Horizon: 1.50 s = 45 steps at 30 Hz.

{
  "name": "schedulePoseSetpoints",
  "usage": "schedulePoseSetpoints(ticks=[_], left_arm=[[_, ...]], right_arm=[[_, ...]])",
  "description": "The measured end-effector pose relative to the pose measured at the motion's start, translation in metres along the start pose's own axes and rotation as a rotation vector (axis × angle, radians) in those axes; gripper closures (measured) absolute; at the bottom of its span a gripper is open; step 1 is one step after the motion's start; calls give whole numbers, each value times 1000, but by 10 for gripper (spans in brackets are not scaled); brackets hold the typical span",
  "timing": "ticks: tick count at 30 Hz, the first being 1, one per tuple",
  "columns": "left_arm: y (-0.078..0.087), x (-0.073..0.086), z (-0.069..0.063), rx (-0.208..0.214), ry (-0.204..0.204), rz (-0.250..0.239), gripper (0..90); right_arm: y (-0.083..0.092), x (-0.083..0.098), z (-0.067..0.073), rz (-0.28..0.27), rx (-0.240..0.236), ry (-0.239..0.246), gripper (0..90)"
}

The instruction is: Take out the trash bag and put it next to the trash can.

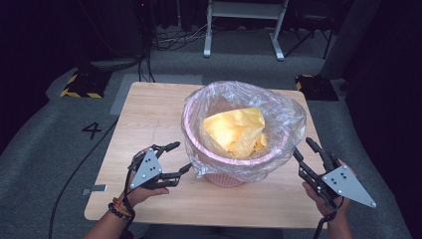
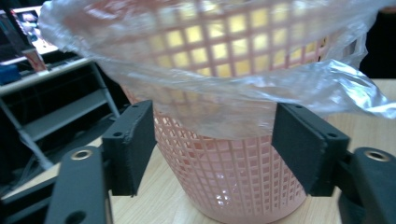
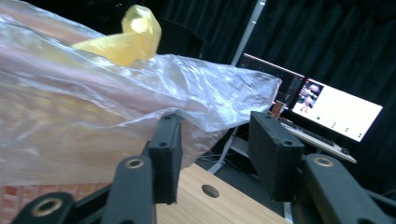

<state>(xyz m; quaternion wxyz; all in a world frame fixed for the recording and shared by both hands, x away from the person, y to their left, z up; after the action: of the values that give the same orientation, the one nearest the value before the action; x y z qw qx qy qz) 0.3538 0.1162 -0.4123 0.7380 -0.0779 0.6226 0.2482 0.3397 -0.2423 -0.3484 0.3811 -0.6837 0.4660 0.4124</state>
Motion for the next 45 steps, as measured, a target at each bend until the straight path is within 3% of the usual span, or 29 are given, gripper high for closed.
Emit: schedulePoseSetpoints(ticks=[3, 4, 6, 7, 9, 10, 13, 15, 17, 20, 24, 25, 27, 29, 30, 31, 32, 33, 36, 37, 45], left_arm=[[-2, -5, -6, 8, -11, -12, 390], [-3, -8, -7, -15, -26, -12, 422], [-3, -9, -7, -19, -30, -11, 452], [-4, -10, -8, -5, -35, -9, 535], [-6, -10, -11, 9, -56, 2, 565], [-7, -10, -13, 14, -66, 13, 632], [-8, -11, -14, 23, -74, 11, 710], [-9, -11, -15, 22, -77, 15, 835], [-10, -11, -15, 35, -73, 13, 879], [-10, -11, -15, 41, -67, 9, 881], [-10, -13, -18, 56, -53, -17, 711], [-10, -13, -19, 54, -48, -23, 624], [-9, -13, -21, 66, -47, -28, 600], [-10, -13, -23, 78, -30, -35, 508], [-11, -13, -25, 86, -25, -35, 467], [-11, -13, -26, 97, -19, -35, 389], [-13, -13, -28, 114, -12, -31, 389], [-14, -12, -29, 115, -9, -25, 357], [-17, -13, -31, 117, -4, -29, 349], [-20, -16, -31, 112, -3, -33, 344], [-23, -19, -31, 93, 2, -49, 394]], right_arm=[[1, -2, 1, -11, -14, 3, 652], [1, -4, 2, -15, -24, 9, 714], [1, -5, 3, -13, -31, 10, 728], [0, -7, 4, -12, -35, 17, 771], [0, -9, 4, -16, -41, 13, 789], [0, -12, 4, -19, -44, 11, 825], [0, -14, 5, -26, -38, 18, 848], [1, -18, 5, -40, -43, 12, 889], [0, -21, 6, -43, -50, 8, 893], [0, -23, 8, -43, -63, 4, 872], [3, -23, 10, -41, -58, 13, 731], [6, -20, 9, -30, -40, 34, 650], [7, -17, 9, -16, -42, 49, 623], [9, -9, 10, 4, -42, 81, 566], [10, -5, 11, 18, -47, 102, 540], [10, 3, 14, 51, -37, 154, 470], [10, 3, 14, 51, -37, 154, 470], [9, 9, 17, 66, -25, 203, 405], [8, 14, 21, 71, -9, 230, 361], [6, 17, 23, 80, 17, 262, 336], [-5, 21, 28, 86, 98, 339, 334]])
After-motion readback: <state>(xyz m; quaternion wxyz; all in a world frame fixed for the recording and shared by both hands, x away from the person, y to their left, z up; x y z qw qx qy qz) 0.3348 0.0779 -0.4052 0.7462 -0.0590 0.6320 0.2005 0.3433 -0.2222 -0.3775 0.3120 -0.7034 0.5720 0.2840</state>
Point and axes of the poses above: each handheld gripper's, and its own axes: y roughly backward along the jaws, x roughly out of its underside, z roughly to its left, the point moved 7 cm from there along -y, roughly forward along the jaws, and after that the axes turned 11 degrees about x, right-handed, at the moved point
